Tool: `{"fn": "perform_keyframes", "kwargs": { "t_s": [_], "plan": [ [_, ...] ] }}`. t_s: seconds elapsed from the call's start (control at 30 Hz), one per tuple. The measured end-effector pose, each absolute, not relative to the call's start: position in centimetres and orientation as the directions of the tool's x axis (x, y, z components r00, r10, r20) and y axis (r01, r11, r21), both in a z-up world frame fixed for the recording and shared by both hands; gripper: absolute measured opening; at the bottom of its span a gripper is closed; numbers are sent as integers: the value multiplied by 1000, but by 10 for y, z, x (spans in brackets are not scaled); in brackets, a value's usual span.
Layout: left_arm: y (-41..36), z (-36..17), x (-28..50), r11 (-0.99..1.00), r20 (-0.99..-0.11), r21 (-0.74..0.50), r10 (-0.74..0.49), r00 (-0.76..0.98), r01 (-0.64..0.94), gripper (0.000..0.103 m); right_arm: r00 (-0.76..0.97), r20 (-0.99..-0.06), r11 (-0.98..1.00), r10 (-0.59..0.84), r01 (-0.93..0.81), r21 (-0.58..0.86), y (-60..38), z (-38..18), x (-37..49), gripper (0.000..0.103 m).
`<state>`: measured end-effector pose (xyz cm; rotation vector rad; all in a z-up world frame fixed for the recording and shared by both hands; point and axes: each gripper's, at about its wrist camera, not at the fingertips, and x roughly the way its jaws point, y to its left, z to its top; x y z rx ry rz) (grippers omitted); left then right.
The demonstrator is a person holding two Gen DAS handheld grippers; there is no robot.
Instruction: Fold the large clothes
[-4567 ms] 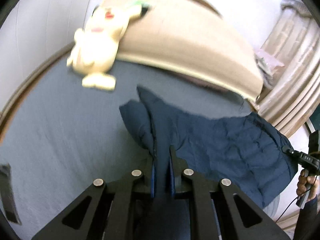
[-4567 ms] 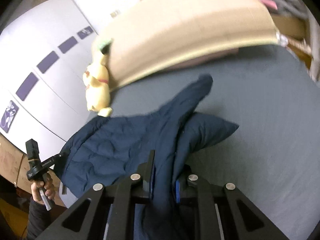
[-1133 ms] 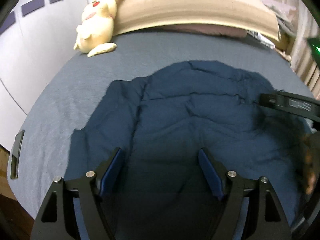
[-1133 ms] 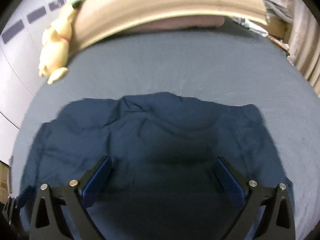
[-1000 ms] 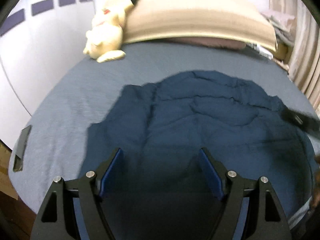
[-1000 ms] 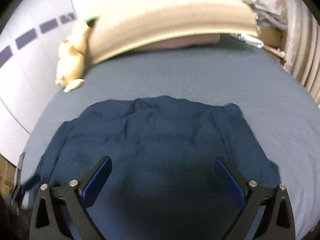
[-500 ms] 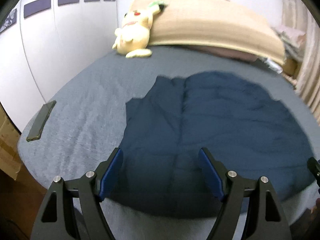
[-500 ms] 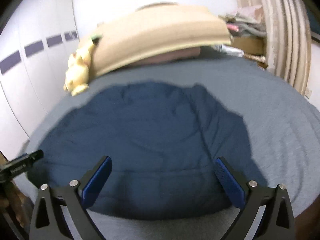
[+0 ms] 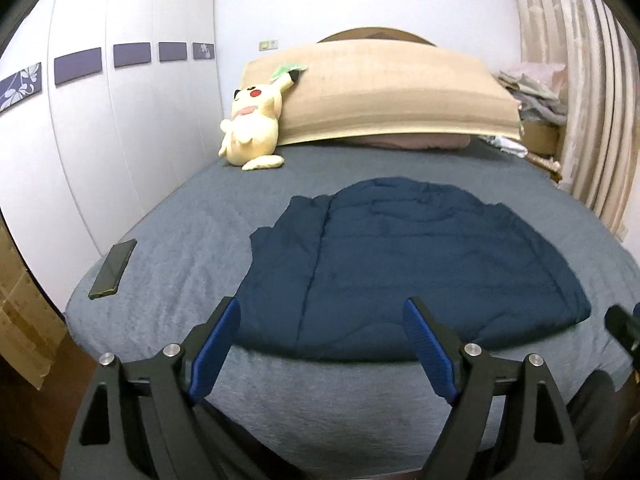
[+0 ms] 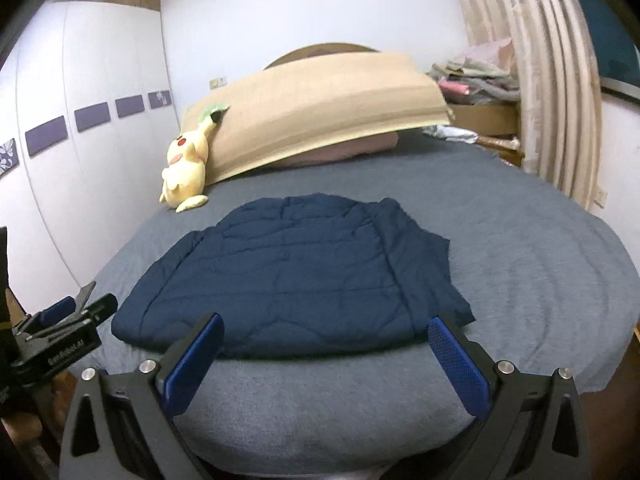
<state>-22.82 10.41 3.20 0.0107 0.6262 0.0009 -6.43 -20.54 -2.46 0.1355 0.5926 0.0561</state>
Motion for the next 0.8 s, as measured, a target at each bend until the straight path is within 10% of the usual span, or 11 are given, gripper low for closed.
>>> {"fn": "perform_keyframes", "kwargs": {
  "t_s": [0.8],
  "plan": [
    [106,55,-247,1000,-565,-12,-22,825,18,92,815,-578,998,49,-22,54,-188,-28,-73,103]
  ]
}}
